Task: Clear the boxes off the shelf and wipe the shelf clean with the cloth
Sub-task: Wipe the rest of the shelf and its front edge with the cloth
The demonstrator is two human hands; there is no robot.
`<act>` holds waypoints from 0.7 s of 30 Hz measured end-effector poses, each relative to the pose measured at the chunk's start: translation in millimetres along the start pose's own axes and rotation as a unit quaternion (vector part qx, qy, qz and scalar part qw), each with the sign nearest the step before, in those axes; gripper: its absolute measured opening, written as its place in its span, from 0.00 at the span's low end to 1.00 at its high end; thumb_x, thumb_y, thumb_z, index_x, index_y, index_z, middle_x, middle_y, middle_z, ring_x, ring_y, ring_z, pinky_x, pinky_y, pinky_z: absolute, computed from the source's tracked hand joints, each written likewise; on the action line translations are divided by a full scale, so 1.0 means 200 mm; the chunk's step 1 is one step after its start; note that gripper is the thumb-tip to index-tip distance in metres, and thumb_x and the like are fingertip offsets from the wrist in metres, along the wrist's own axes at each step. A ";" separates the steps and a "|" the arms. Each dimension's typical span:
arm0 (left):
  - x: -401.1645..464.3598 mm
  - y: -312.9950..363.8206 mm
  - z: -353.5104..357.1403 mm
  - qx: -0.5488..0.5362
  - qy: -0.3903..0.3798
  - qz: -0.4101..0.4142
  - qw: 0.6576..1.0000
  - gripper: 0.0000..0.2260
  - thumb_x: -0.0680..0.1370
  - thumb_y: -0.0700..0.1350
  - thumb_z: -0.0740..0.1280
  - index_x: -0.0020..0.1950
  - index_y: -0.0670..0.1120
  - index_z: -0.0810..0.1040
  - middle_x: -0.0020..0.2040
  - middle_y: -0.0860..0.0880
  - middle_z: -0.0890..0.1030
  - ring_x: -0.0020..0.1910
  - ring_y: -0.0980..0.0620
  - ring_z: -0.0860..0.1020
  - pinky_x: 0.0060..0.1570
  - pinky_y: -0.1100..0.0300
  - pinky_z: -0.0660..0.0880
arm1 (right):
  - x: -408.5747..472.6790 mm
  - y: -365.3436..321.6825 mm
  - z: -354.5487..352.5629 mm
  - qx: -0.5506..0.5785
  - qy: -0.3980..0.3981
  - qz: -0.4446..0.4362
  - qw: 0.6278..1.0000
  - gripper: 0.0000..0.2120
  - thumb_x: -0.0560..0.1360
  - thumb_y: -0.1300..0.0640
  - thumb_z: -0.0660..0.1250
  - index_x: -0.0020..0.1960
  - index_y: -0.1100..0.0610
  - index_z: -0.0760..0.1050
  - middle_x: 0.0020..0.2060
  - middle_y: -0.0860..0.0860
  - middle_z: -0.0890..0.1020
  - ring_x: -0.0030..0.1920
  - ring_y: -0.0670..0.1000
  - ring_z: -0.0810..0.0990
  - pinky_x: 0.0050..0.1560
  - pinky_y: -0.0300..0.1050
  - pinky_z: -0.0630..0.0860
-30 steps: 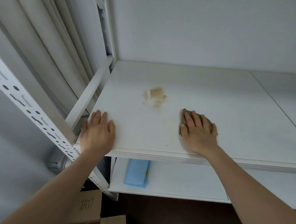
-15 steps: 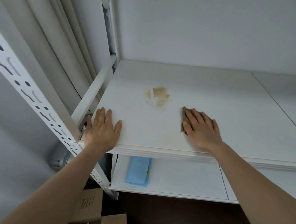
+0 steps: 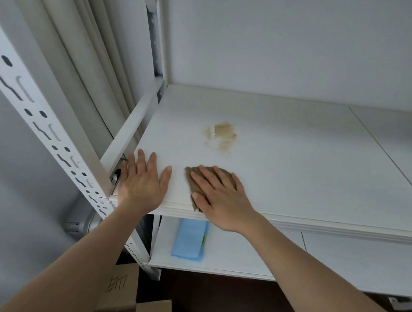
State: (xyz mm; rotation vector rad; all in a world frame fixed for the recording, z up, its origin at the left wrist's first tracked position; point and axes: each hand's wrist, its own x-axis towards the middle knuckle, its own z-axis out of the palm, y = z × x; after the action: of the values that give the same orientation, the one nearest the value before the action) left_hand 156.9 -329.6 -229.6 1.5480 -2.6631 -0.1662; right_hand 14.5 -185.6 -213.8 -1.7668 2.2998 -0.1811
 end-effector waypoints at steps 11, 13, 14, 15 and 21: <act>0.01 0.01 -0.01 -0.006 -0.019 -0.001 1.000 0.31 0.80 0.61 0.44 0.78 0.46 0.47 0.78 0.41 0.45 0.77 0.41 0.44 0.74 0.47 0.43 | -0.04 0.67 -0.17 -0.005 0.019 0.232 0.973 0.26 0.82 0.40 0.42 0.78 0.40 0.42 0.78 0.40 0.44 0.78 0.48 0.43 0.76 0.56 0.42; 0.03 0.02 -0.01 -0.004 -0.005 -0.002 1.000 0.30 0.80 0.61 0.45 0.78 0.46 0.50 0.78 0.41 0.47 0.77 0.41 0.45 0.74 0.45 0.43 | 0.05 0.70 -0.18 0.006 0.024 0.272 0.962 0.26 0.82 0.42 0.42 0.79 0.41 0.41 0.78 0.42 0.43 0.78 0.50 0.42 0.75 0.60 0.41; 0.03 0.03 -0.01 -0.002 0.007 0.000 1.000 0.29 0.80 0.60 0.46 0.77 0.46 0.52 0.78 0.41 0.47 0.77 0.41 0.45 0.74 0.45 0.43 | 0.10 0.68 -0.18 0.010 0.022 0.274 0.961 0.26 0.82 0.42 0.42 0.79 0.42 0.41 0.78 0.42 0.43 0.78 0.51 0.41 0.75 0.60 0.40; 0.04 0.03 -0.01 0.000 0.021 0.004 1.000 0.28 0.80 0.60 0.46 0.76 0.45 0.54 0.78 0.41 0.48 0.77 0.41 0.45 0.74 0.45 0.43 | 0.14 0.63 -0.17 0.011 0.020 0.261 0.965 0.26 0.82 0.43 0.42 0.79 0.43 0.41 0.78 0.42 0.42 0.78 0.51 0.41 0.75 0.61 0.40; 0.16 0.08 -0.01 -0.030 0.035 0.030 0.998 0.26 0.81 0.56 0.48 0.76 0.45 0.54 0.78 0.43 0.46 0.77 0.45 0.43 0.75 0.48 0.43 | 0.17 0.28 -0.07 -0.021 0.034 0.057 0.998 0.25 0.81 0.41 0.42 0.78 0.40 0.43 0.77 0.37 0.44 0.77 0.45 0.42 0.76 0.54 0.40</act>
State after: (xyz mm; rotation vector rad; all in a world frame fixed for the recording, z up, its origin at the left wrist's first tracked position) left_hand 127.5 -349.6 -225.3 1.4285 -2.6201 -0.1844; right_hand -49.0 -205.0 -217.2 -1.6670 2.4620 -0.1761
